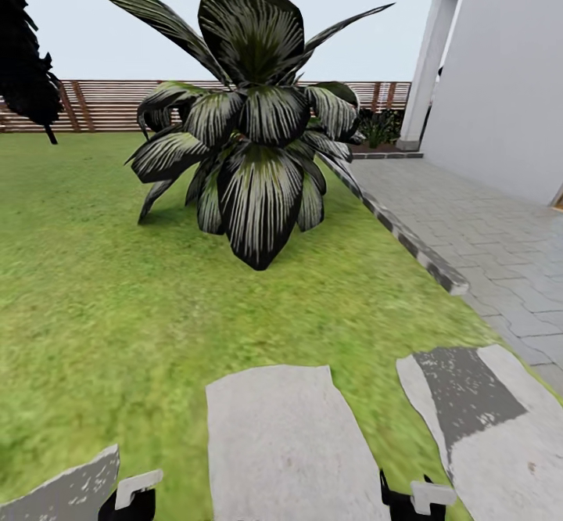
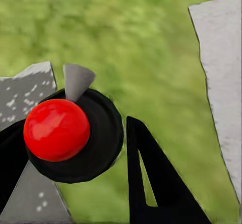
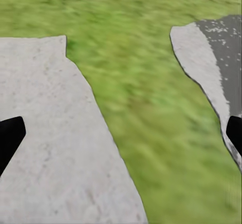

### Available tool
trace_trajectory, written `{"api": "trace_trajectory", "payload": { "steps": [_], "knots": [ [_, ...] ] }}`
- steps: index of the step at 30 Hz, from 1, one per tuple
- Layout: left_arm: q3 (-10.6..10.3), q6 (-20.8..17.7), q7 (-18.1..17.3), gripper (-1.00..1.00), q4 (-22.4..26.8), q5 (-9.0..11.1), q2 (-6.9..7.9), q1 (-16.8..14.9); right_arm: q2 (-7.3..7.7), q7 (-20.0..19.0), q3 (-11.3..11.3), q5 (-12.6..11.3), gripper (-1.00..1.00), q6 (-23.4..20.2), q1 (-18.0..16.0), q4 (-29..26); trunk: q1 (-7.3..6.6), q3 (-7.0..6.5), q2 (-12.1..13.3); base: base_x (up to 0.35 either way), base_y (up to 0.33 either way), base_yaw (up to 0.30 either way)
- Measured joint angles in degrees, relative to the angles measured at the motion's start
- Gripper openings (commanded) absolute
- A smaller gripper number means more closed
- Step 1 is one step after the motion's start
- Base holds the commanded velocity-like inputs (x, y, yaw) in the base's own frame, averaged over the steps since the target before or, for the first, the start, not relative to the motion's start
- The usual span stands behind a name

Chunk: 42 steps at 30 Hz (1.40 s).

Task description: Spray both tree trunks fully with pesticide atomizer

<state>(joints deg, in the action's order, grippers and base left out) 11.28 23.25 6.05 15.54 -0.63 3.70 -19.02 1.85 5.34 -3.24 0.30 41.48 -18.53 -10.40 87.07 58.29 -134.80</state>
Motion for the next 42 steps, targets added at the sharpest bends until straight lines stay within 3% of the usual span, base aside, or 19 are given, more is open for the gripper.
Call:
{"api": "trace_trajectory", "payload": {
  "steps": [42],
  "knots": [
    [0.0,0.0,0.0,-1.00,-0.1,0.0,0.00,0.0,0.00,0.0,0.0,0.0,1.00,0.0,0.0,-0.1,0.00,0.60,0.0,0.000,0.000,0.279]
  ]
}}
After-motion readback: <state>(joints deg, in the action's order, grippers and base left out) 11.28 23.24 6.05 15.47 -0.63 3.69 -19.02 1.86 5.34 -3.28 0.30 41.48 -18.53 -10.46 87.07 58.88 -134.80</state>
